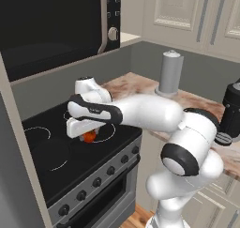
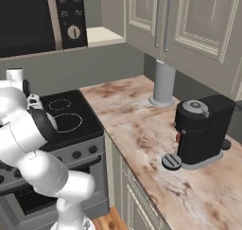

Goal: Place the pan on the front left burner on the stove. Then place the tomato and the onion in the pan and turn on the front left burner.

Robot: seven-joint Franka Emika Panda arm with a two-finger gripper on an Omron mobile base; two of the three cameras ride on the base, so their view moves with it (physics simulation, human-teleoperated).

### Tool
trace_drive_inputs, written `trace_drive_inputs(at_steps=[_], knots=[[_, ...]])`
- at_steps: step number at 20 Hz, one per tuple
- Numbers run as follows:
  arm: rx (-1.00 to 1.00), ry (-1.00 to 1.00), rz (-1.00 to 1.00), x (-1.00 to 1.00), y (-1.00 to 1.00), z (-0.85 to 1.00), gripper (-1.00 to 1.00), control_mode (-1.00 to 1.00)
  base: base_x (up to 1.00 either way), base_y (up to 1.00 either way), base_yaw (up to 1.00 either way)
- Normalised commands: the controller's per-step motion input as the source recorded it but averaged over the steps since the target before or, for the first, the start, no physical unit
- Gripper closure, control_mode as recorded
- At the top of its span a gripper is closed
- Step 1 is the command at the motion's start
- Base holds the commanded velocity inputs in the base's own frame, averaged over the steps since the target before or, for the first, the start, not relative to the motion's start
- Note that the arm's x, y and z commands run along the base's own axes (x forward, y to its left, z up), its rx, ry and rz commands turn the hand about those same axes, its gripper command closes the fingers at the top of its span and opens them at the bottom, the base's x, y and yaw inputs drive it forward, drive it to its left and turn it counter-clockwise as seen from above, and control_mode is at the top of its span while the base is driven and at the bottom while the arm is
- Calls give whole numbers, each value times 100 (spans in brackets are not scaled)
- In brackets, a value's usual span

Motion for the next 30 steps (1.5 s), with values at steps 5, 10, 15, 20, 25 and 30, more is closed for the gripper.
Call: trace_drive_inputs(at_steps=[5, 10, 15, 20, 25, 30], knots=[[5, 0, 11, 0, 60, -6, 100, -100, 0, 0, 0], [3, 0, 11, 0, 53, -11, 100, -100, 0, 0, 0], [0, 0, 9, 2, 44, -14, 100, -100, 0, 0, 0], [0, -1, 7, 11, 32, -20, 100, -100, 0, 0, 0], [0, 0, 5, 20, 24, -22, 100, -100, 0, 0, 0], [0, 0, 4, 26, 21, -24, 100, -100, 0, 0, 0]])
